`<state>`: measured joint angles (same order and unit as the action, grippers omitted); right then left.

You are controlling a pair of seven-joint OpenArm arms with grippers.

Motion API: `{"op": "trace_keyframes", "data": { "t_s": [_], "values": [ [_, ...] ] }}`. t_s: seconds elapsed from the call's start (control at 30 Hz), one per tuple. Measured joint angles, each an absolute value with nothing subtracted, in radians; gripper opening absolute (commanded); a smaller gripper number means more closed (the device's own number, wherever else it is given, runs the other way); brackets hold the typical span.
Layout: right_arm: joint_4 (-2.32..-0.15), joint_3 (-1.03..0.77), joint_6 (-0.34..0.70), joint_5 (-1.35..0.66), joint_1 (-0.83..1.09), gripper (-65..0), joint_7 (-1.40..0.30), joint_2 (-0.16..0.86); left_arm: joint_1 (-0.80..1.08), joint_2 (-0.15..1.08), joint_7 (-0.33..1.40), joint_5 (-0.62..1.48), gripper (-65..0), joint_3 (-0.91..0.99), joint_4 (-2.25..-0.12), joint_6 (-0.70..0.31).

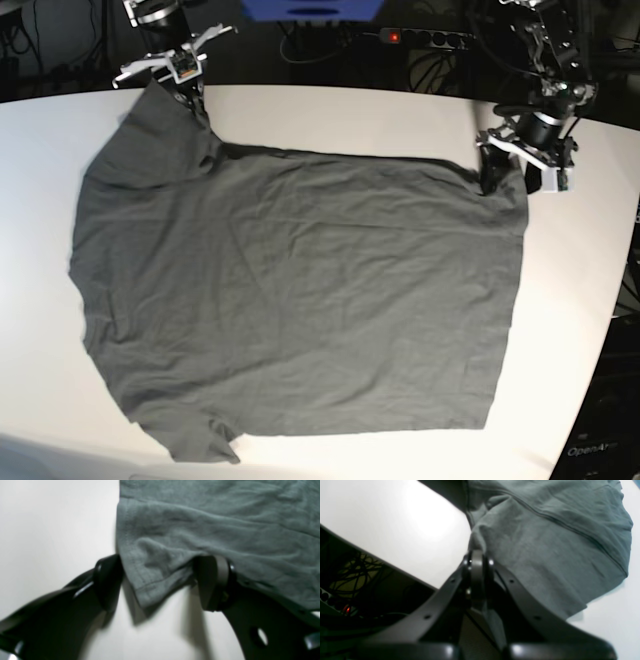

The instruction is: Fold the T-shirt properly

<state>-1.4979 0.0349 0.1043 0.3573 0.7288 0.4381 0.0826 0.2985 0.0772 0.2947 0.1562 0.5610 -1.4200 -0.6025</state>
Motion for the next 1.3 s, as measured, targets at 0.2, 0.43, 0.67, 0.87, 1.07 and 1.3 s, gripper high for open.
{"op": "trace_keyframes", "data": {
  "t_s": [0.2,0.43,0.67,0.87,1.07,1.3],
  "values": [
    [-1.498,0.035,0.104,0.357,0.729,-64.4,0.439,0.083,0.299,0.072,0.295,0.154,-42.7,0.561,-1.418,-0.602],
    [-1.498,0.035,0.104,0.357,0.729,-64.4,0.438,0.083,0.299,0.064,0.303,0.155,-62.3,0.561,-1.415,-0.604],
    [-1.499,0.035,0.104,0.357,0.730,-64.7,0.438,0.083,0.303,0.063,0.305,0.163,-62.2,0.562,-1.417,-0.606],
    [-1.522,0.034,0.105,0.359,0.755,-64.6,0.428,0.105,0.324,0.057,0.308,0.175,-62.2,0.585,-1.427,-0.623],
    [-1.571,0.035,0.112,0.366,0.807,-64.6,0.411,0.105,0.358,0.054,0.332,0.165,-62.2,0.625,-1.467,-0.625],
    [-1.620,0.023,0.118,0.369,0.849,-64.6,0.411,0.128,0.369,0.056,0.332,0.164,-62.2,0.650,-1.467,-0.662]
  ]
}}
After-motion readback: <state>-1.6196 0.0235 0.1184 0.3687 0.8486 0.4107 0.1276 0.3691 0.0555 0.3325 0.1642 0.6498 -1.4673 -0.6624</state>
